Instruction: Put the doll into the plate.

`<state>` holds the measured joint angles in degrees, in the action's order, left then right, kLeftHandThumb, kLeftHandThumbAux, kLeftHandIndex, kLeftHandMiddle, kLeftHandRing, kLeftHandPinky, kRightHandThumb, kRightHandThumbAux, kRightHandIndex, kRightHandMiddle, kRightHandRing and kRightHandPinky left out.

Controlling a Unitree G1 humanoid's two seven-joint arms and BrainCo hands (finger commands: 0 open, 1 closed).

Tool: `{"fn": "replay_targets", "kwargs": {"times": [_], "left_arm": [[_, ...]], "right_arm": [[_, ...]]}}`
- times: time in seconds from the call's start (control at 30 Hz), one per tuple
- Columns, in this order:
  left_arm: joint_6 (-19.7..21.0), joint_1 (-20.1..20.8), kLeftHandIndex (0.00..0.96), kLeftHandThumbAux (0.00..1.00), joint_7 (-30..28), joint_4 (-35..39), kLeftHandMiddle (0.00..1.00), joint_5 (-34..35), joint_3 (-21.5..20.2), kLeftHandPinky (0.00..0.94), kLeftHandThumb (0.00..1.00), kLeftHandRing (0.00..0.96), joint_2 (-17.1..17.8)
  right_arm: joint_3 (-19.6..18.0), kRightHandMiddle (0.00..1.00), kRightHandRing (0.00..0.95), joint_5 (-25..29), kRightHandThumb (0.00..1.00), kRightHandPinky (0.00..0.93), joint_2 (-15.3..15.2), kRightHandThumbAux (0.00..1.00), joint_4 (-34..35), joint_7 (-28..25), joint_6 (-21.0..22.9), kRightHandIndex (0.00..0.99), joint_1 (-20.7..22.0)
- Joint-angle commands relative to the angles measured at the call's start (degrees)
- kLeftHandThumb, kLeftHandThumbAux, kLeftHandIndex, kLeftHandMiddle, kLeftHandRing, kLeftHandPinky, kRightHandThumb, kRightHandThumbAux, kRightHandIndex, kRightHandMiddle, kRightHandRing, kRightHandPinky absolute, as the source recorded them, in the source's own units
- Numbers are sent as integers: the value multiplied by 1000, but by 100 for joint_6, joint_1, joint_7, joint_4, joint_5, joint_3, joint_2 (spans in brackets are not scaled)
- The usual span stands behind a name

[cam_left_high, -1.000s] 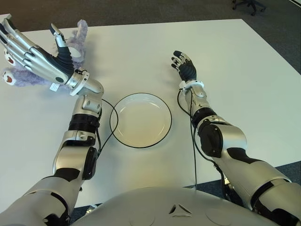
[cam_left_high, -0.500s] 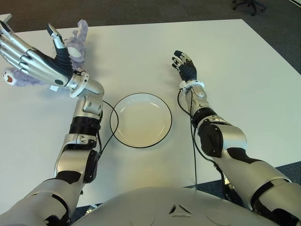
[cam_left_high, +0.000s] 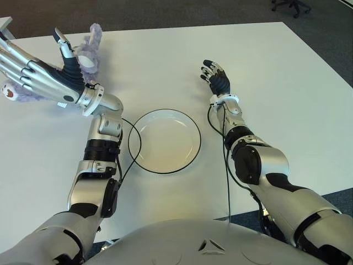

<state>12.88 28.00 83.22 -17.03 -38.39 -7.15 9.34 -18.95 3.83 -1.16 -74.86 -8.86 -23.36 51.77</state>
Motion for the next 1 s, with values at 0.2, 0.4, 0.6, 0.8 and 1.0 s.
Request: {"fn": "replay_targets", "kwargs": {"times": [0.2, 0.4, 0.6, 0.8, 1.0], "left_arm": [[135, -59, 0, 224, 181, 242, 0, 33, -419, 0, 222, 0, -62], [77, -25, 0, 229, 226, 250, 0, 69, -554, 0, 226, 0, -99], [-352, -49, 0, 235, 308, 255, 0, 238, -751, 0, 267, 0, -44], [-807, -25, 0, 248, 245, 130, 0, 401, -875, 0, 317, 0, 58], [-1080, 27, 0, 274, 84, -48, 0, 556, -946, 0, 337, 0, 166]], "right_arm": [[-25, 154, 126, 62, 579, 150, 32, 710, -185, 10, 237, 236, -211], [-31, 148, 121, 84, 574, 143, 25, 720, -185, -44, 247, 232, -209], [-42, 152, 126, 97, 679, 149, 19, 725, -189, -9, 253, 381, -204], [1, 150, 122, 47, 694, 145, 4, 726, -193, 59, 266, 401, -196], [73, 152, 120, -36, 694, 144, -9, 725, -194, 111, 241, 402, -189]]}}
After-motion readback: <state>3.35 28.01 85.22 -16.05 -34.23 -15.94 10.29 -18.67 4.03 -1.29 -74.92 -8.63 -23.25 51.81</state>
